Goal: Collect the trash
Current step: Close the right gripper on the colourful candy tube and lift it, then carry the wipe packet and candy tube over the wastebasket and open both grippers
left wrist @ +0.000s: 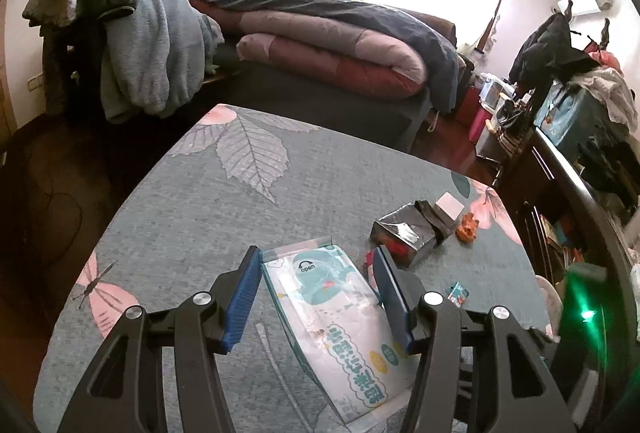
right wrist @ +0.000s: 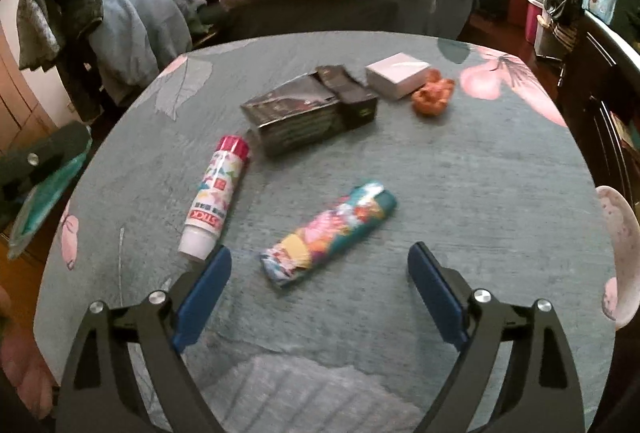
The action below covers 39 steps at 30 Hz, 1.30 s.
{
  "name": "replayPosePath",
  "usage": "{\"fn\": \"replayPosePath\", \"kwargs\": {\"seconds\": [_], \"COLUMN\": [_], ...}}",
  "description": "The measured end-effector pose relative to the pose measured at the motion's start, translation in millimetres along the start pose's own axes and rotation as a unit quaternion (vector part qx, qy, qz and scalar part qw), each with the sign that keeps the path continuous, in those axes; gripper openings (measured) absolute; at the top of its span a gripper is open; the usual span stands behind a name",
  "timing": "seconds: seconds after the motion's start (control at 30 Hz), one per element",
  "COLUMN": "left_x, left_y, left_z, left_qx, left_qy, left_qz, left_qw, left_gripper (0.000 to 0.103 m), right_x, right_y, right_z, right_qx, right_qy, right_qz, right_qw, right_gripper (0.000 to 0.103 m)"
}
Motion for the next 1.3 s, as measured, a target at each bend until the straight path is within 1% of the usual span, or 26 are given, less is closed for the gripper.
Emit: {"fn": "replayPosePath", "kwargs": {"seconds": [0.1, 0.17, 0.27, 0.3, 0.33, 0.37, 0.4, 0.43, 0.73, 0.9, 1.07, 1.3], "left_x": [-2, -3, -4, -5, -5, -5, -5, -5, -5, -5, -7, -11], "left_y": [3, 4, 4, 4, 5, 5, 4, 4, -1, -12, -34, -83], "left_z": [-1, -1, -2, -2, -2, -2, -2, -2, -6, -10, -16, -25], "left_qx": [0.000, 0.002, 0.003, 0.003, 0.003, 0.004, 0.004, 0.004, 0.003, 0.006, 0.018, 0.048], "left_qy": [-0.003, -0.004, -0.004, -0.004, -0.004, -0.004, -0.004, -0.004, -0.008, -0.010, -0.016, -0.027], "left_qz": [-0.002, -0.005, -0.007, -0.007, -0.006, -0.007, -0.007, -0.007, -0.001, 0.007, 0.023, 0.060], "left_qw": [1.0000, 1.0000, 1.0000, 1.0000, 1.0000, 1.0000, 1.0000, 1.0000, 1.0000, 0.9999, 0.9995, 0.9967], "left_gripper": [0.058, 0.058, 0.058, 0.058, 0.058, 0.058, 0.058, 0.058, 0.058, 0.058, 0.058, 0.058], "right_x": [-7, -10, -12, -13, -13, -14, -13, -12, -4, -1, -1, -1], "right_y": [3, 3, 2, 3, 4, 5, 5, 3, -18, -34, -50, -85], "right_z": [6, 8, 10, 10, 9, 9, 8, 6, -19, -39, -62, -99], "right_qx": [0.014, 0.030, 0.044, 0.041, 0.038, 0.037, 0.034, 0.030, 0.015, 0.012, 0.009, 0.010], "right_qy": [-0.013, -0.018, -0.021, -0.022, -0.022, -0.022, -0.021, -0.021, -0.035, -0.047, -0.066, -0.099], "right_qz": [-0.006, -0.014, -0.029, -0.032, -0.035, -0.038, -0.039, -0.038, -0.006, 0.013, 0.034, 0.067], "right_qw": [1.000, 0.999, 0.998, 0.998, 0.998, 0.998, 0.998, 0.999, 0.999, 0.999, 0.997, 0.993], "right_gripper": [0.088, 0.079, 0.055, 0.050, 0.041, 0.035, 0.027, 0.024, 0.024, 0.024, 0.024, 0.024]}}
Point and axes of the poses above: each gripper's, at about its wrist camera, not at the fingertips, and z roughly the way its jaws point, y to its left, x to its underside, the point moved 10 cm from there along z, roughly the way its jaws point, and after that the axes turned 1 degree about z, right-handed, at the moved point
